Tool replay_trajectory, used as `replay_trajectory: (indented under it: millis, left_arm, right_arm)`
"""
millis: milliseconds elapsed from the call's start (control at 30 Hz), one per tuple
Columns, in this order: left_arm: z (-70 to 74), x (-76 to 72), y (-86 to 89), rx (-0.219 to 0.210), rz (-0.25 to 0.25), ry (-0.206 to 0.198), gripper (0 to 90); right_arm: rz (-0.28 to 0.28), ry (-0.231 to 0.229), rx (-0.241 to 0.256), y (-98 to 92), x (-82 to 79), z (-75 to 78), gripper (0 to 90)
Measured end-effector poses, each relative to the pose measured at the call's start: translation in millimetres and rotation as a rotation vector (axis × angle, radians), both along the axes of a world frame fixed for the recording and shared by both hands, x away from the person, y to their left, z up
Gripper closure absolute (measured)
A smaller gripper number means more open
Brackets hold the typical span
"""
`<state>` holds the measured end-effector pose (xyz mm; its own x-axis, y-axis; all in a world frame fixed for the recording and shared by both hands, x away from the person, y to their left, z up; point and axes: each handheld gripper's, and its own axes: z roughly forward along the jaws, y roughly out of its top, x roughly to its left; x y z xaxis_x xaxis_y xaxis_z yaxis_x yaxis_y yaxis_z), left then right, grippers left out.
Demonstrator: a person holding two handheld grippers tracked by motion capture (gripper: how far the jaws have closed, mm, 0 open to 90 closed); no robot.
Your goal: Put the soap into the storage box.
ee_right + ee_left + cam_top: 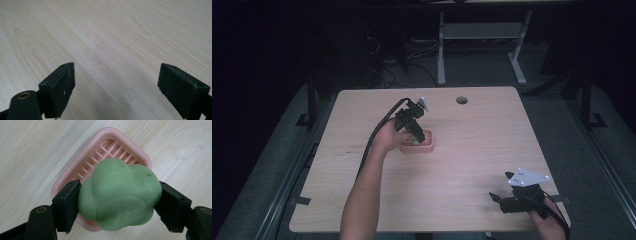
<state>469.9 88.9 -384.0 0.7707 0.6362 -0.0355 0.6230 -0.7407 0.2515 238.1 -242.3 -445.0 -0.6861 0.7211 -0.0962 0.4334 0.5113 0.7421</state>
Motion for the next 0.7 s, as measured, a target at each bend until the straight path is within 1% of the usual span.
replay_trajectory:
  millis: [67, 167, 200, 267, 333, 400, 600, 633, 700]
  left_arm:
    - [-2.3, 3.0, -0.7, 0.017, 0.002, 0.003, 26.4]
    - [-6.0, 6.8, -1.3, 0.023, 0.017, 0.015, 26.4]
    - [-7.8, 8.0, -1.1, 0.015, 0.023, 0.016, 26.5]
    - [-9.9, 9.8, -1.8, 0.018, 0.031, 0.033, 26.4]
    - [-11.8, 11.2, -2.7, 0.029, 0.032, 0.035, 26.4]
    - [-14.0, 12.6, -3.4, 0.030, 0.036, 0.050, 26.4]
    - [-17.2, 15.3, -6.3, 0.042, 0.049, 0.049, 26.4]
    - [-17.8, 15.8, -6.5, 0.038, 0.056, 0.060, 26.4]
    - [-19.4, 17.0, -7.3, 0.045, 0.058, 0.067, 26.4]
  right_arm:
    - [0.001, -0.001, 0.001, 0.1, -0.1, 0.0, 13.8]
    - [0.003, 0.000, 0.001, 0.1, -0.2, 0.1, 13.9]
    - [0.001, -0.001, -0.002, 0.1, -0.3, 0.4, 13.8]
    - [0.002, -0.001, -0.001, 0.1, -0.4, 0.4, 13.8]
    - [0.001, -0.002, -0.001, 0.2, -0.4, 0.3, 13.9]
    - [0.001, -0.001, -0.001, 0.3, -0.4, 0.3, 13.8]
    - [0.001, -0.002, 0.000, 0.8, -0.7, 0.4, 13.8]
    - [0.000, -0.001, 0.000, 0.7, -0.6, 0.4, 13.8]
    - [0.001, -0.002, -0.002, 0.5, -0.4, 0.2, 13.8]
